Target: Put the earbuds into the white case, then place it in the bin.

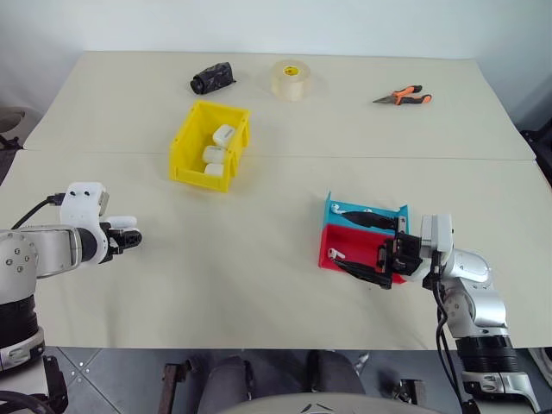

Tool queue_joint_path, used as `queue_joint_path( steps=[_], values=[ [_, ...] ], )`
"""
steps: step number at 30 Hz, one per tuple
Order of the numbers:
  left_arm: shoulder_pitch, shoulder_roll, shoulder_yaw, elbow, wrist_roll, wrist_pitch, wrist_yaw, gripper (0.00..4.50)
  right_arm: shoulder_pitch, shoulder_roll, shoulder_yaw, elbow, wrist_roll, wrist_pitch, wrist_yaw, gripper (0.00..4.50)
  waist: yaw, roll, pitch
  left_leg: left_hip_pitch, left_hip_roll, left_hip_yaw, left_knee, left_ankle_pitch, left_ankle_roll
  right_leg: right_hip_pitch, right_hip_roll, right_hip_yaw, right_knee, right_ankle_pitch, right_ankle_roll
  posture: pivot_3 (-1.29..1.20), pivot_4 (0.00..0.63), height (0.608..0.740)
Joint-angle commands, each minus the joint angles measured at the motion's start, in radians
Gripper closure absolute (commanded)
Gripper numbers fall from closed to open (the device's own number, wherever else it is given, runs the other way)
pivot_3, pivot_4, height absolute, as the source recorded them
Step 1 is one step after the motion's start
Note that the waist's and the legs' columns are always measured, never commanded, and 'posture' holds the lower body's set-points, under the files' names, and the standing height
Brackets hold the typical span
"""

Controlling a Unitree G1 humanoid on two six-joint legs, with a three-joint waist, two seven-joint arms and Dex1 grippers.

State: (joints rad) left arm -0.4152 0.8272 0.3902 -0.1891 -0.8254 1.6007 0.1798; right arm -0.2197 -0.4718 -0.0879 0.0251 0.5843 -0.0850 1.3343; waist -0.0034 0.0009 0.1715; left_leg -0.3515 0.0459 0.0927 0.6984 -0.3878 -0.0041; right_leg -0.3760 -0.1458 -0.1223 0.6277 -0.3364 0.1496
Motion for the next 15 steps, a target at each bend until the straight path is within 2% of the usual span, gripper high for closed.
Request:
queue_joint_path(
  steps=[1, 4, 7, 9, 11, 13, 15],
  values=[
    [0.044, -0.031, 0.029, -0.024, 0.011, 0.014, 0.002, 1.70, 0.001, 0.005, -0.018, 0.011, 0.013, -0.029, 0.014, 0.00, 0.000, 0.000, 0.000, 0.000, 0.000, 0.000, 0.000, 0.000, 0.000, 0.000, 0.000, 0.000, 0.000, 0.000, 0.000, 0.00, 0.150, 0.740],
    [0.089, -0.045, 0.078, -0.105, 0.021, -0.019, -0.061, 1.70, 0.003, 0.004, -0.018, 0.032, 0.012, -0.042, 0.027, 0.00, -0.003, 0.000, 0.000, 0.000, 0.000, 0.000, 0.000, 0.000, 0.000, 0.000, 0.000, 0.000, 0.000, 0.000, 0.000, 0.00, 0.150, 0.740],
    [0.171, -0.071, 0.158, -0.194, 0.010, -0.146, -0.162, 1.70, 0.000, -0.003, -0.022, 0.050, 0.011, -0.048, 0.036, 0.00, -0.002, 0.000, 0.000, 0.000, 0.000, 0.000, -0.001, 0.000, 0.000, -0.001, 0.000, 0.000, -0.001, 0.000, 0.000, 0.00, 0.150, 0.740],
    [0.258, -0.087, 0.202, -0.273, 0.000, -0.316, -0.307, 1.70, -0.003, -0.011, -0.030, 0.064, 0.007, -0.052, 0.037, 0.00, -0.002, 0.000, 0.000, -0.001, 0.000, 0.000, 0.000, 0.000, 0.000, -0.001, 0.000, 0.000, -0.001, 0.000, 0.000, 0.00, 0.150, 0.740],
    [0.357, -0.109, 0.207, -0.362, 0.019, -0.559, -0.520, 1.70, -0.011, -0.024, -0.044, 0.081, 0.006, -0.053, 0.037, 0.00, -0.001, -0.001, 0.001, -0.002, 0.000, 0.001, 0.000, 0.000, 0.000, -0.001, 0.000, 0.000, -0.001, 0.000, 0.000, 0.00, 0.150, 0.740],
    [0.434, -0.132, 0.177, -0.404, 0.048, -0.749, -0.692, 1.70, -0.019, -0.042, -0.059, 0.097, 0.003, -0.056, 0.036, 0.00, 0.004, -0.001, 0.001, -0.003, 0.000, 0.002, 0.001, 0.000, 0.000, -0.001, 0.000, 0.000, -0.002, 0.000, 0.000, 0.00, 0.150, 0.740],
    [0.470, -0.158, 0.123, -0.405, 0.092, -0.894, -0.789, 1.70, -0.024, -0.062, -0.073, 0.110, -0.002, -0.060, 0.037, 0.00, 0.007, 0.000, 0.001, -0.003, 0.000, 0.005, 0.001, 0.000, 0.000, -0.001, 0.000, -0.001, -0.002, 0.000, 0.000, 0.00, 0.150, 0.740]
  ],
)
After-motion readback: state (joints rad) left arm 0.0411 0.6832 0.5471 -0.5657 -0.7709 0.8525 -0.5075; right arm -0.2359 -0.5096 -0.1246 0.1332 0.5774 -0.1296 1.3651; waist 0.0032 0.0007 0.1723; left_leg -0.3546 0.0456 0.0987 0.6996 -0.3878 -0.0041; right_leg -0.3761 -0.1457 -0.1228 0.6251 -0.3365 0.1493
